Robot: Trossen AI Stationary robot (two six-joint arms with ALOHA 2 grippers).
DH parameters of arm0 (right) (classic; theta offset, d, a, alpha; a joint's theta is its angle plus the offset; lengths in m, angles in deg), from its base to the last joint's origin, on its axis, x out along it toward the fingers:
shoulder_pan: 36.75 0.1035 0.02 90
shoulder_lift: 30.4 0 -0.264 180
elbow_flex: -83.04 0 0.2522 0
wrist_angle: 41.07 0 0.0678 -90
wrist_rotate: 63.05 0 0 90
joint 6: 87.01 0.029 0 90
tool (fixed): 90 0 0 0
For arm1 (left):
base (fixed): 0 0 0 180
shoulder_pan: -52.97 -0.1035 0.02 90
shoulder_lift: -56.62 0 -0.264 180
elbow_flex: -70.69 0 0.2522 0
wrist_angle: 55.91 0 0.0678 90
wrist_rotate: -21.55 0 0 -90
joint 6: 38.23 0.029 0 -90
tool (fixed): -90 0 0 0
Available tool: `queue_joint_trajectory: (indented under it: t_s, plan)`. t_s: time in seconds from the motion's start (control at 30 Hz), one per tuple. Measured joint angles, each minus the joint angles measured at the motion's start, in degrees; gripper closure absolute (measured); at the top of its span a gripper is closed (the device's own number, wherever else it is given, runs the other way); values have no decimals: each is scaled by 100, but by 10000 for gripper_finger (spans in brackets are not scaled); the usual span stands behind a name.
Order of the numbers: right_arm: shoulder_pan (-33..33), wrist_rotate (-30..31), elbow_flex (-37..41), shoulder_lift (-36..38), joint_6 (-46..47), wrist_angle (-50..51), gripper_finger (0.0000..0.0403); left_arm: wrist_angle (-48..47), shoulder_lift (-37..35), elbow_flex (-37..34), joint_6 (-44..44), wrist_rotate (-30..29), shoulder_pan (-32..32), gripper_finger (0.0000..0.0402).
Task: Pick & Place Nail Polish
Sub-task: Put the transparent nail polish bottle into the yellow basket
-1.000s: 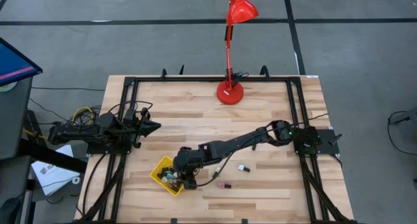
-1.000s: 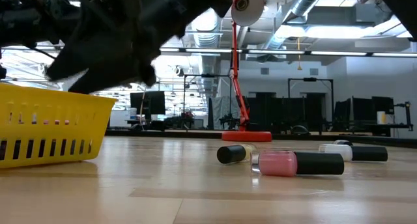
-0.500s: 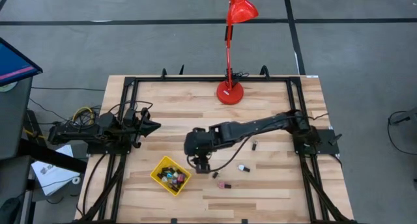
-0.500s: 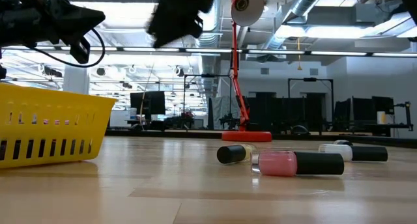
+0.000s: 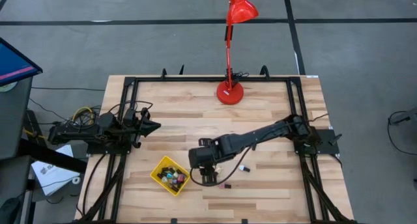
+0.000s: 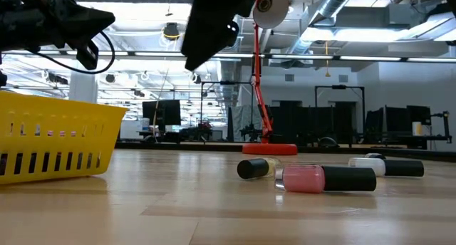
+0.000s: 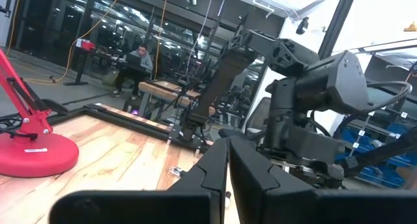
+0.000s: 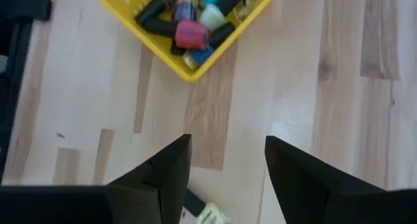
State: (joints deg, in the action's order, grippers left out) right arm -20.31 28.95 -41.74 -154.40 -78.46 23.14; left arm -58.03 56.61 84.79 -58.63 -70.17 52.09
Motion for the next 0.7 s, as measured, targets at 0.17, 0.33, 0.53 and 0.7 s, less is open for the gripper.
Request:
queue_joint_trajectory:
  t_s: [0.17, 0.33, 0.53, 0.7]
  plan:
    - [150, 66, 202, 13, 9, -1, 215, 17, 0, 0, 0, -24, 2, 389]
    - [265, 107, 564, 5, -34, 132, 206, 98, 0, 0, 0, 0, 2, 389]
    - [269, 105, 797, -2, -41, 86, 197, 133, 11, 0, 0, 0, 2, 389]
    - [269, 105, 798, 0, 83, 39, 201, 139, 13, 0, 2, 0, 2, 389]
